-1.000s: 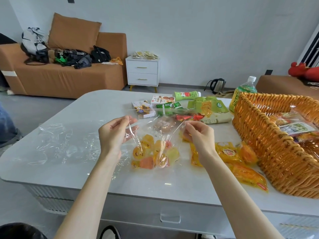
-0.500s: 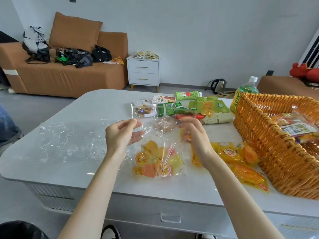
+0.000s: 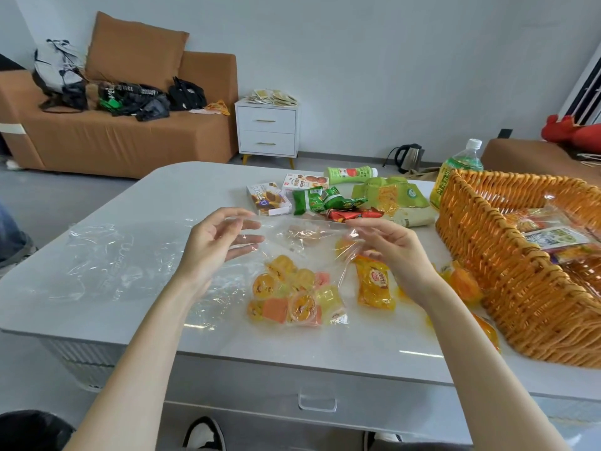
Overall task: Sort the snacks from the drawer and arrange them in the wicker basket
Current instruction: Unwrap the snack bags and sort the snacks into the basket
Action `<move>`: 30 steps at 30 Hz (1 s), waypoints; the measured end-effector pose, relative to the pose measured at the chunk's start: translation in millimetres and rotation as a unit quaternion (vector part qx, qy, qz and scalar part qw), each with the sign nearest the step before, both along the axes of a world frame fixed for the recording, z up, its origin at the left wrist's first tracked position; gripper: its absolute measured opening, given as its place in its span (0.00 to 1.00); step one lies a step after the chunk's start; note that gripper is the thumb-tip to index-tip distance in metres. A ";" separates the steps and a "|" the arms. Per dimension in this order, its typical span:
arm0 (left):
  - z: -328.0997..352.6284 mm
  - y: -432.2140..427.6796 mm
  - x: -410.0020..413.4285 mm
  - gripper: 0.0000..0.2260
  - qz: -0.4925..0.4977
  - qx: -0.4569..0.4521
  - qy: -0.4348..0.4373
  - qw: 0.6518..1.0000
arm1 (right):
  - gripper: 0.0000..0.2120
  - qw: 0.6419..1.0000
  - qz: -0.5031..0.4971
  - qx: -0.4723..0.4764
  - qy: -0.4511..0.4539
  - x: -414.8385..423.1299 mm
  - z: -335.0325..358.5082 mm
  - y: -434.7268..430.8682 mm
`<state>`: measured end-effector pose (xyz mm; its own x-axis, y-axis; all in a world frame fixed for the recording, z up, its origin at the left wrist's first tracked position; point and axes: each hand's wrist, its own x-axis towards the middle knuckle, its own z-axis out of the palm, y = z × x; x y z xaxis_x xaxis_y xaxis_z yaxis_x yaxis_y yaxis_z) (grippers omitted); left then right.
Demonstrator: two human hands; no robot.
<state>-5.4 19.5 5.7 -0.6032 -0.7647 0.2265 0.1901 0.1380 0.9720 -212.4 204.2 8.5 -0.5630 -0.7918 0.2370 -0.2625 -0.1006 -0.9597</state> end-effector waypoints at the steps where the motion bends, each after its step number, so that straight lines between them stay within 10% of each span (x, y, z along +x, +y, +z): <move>1: -0.9 -0.4 2.3 0.10 -0.010 -0.012 -0.002 1.000 | 0.18 1.000 0.006 0.005 0.004 -0.2 0.1 2.1; 16: -4.2 0.9 10.6 0.14 -0.017 -0.049 -0.060 0.997 | 0.15 0.965 -0.072 0.059 0.246 17.7 -6.5 18.2; 30: -6.7 5.7 7.3 0.16 0.027 0.026 -0.003 0.999 | 0.09 0.994 -0.087 -0.061 0.010 27.4 3.9 7.7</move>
<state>2.0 25.2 -1.0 -0.5626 -0.8066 0.1814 0.1772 0.0967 0.9794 -185.0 211.9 12.4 -0.6829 -0.6472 0.3388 -0.3060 -0.1677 -0.9372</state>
